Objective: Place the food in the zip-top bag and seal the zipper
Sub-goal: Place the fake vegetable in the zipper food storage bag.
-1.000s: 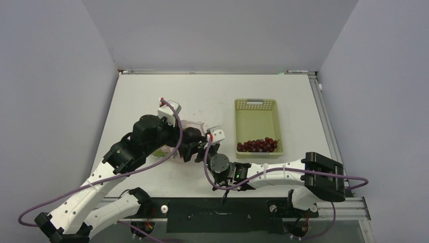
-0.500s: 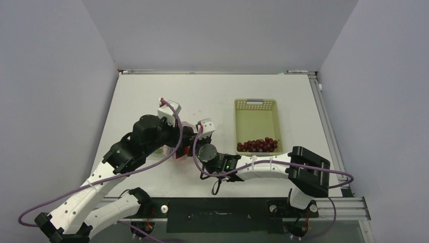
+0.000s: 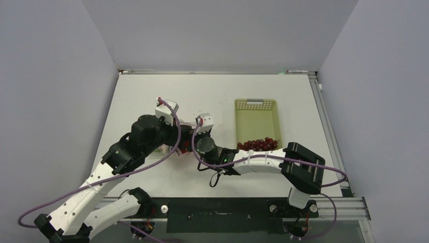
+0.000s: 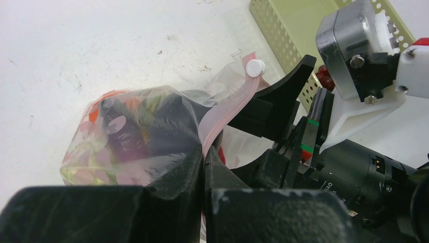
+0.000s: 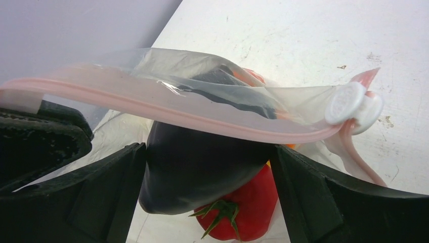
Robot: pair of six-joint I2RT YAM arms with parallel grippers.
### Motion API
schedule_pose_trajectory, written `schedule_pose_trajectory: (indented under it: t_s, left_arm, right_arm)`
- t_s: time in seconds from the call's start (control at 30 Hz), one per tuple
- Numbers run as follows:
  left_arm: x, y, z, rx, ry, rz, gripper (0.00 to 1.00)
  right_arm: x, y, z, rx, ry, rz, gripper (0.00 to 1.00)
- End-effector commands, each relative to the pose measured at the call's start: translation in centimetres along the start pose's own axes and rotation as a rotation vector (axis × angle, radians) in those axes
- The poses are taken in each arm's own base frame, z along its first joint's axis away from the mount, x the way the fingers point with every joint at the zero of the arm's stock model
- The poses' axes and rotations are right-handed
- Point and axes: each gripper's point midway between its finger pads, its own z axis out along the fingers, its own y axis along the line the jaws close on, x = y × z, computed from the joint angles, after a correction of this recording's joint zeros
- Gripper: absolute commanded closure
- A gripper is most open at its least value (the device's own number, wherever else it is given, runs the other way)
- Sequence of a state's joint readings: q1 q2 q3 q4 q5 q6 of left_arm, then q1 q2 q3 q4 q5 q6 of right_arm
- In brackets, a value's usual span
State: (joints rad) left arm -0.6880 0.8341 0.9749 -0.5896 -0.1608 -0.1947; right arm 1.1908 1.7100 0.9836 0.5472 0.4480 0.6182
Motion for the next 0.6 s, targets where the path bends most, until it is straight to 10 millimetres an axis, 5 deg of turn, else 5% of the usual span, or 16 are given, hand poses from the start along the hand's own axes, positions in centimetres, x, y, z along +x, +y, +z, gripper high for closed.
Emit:
schedule_pose_trajectory:
  t_s: [0.0,0.1,0.57]
  left_arm:
    - [-1.9,-1.4,-0.5,0.063,-0.069,-0.027,1.0]
    - [-1.9,-1.2,-0.5,0.052,-0.071,-0.03,1.0]
    - [-1.9,-0.4,-0.1,0.013,-0.068,-0.048,1.0]
  right_arm:
    - [-2.4,1.8,0.1,-0.052,-0.033,0.021,0.0]
    - [-2.5,1.8,-0.3,-0.061,-0.024,-0.002,0.07]
    - [-4.2,2.3,-3.3,-0.098,-0.002,-0.093,0.1]
